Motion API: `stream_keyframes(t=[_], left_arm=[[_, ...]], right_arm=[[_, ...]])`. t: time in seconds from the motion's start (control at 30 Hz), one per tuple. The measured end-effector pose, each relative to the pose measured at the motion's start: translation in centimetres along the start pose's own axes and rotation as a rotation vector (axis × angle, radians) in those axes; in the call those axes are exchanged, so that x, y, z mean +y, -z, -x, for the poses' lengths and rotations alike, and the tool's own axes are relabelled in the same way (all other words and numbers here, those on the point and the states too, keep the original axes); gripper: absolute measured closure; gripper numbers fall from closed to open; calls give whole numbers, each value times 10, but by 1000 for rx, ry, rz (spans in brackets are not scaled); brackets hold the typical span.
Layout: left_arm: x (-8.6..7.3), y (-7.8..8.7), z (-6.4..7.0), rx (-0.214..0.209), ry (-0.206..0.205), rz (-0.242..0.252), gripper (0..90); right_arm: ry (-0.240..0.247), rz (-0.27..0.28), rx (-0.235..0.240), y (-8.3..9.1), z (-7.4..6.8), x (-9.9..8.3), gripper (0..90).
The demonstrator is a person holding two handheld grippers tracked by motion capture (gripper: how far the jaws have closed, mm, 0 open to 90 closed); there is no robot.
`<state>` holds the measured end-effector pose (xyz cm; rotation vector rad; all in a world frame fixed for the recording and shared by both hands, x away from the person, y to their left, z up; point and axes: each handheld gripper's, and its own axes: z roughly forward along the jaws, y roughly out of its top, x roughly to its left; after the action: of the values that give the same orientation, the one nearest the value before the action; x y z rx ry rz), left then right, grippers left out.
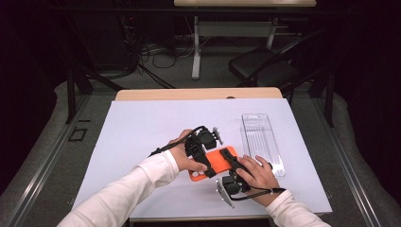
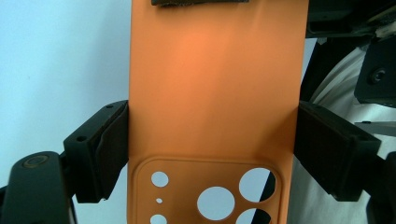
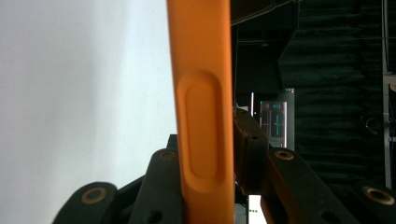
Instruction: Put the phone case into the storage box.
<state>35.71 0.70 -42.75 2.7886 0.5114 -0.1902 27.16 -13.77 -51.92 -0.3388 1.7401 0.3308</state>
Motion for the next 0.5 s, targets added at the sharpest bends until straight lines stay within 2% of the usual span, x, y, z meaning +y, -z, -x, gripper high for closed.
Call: stream_keyframes(t=[0.5], left_arm=[[-2, 0, -4, -27, 17, 6, 157]], right_arm=[[20, 8, -9, -2, -1, 0, 837]])
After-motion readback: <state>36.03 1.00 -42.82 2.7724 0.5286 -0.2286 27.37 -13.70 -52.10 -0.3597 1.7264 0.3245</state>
